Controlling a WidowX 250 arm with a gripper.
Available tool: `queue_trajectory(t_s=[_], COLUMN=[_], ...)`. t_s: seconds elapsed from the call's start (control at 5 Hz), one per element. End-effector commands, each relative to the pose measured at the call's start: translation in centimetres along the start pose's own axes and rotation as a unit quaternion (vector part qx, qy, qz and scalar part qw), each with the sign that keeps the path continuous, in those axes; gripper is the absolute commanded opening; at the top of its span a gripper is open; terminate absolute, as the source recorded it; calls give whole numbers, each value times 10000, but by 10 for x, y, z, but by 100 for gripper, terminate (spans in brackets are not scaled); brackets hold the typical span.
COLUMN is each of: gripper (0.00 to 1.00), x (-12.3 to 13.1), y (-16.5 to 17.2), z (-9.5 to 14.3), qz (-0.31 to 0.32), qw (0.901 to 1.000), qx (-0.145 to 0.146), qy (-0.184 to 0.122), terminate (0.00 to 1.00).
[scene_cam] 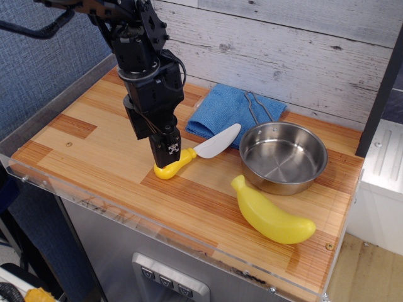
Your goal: Pick up the knife and place it on the left of the blue cloth
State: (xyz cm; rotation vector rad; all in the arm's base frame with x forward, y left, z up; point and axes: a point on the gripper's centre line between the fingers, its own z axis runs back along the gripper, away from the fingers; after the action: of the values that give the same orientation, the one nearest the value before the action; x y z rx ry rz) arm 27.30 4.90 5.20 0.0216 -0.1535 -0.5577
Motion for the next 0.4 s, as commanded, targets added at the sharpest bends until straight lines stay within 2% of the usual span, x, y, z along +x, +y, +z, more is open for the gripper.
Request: queue_trajectory(t_s=[0.0, 0.2], gripper=[100, 100], x=[0, 7], y=[0, 4], z=[0, -8], qz=[0, 33], qw=[10000, 10000], qx=[0, -4], qy=[0, 38], terminate=[0, 0])
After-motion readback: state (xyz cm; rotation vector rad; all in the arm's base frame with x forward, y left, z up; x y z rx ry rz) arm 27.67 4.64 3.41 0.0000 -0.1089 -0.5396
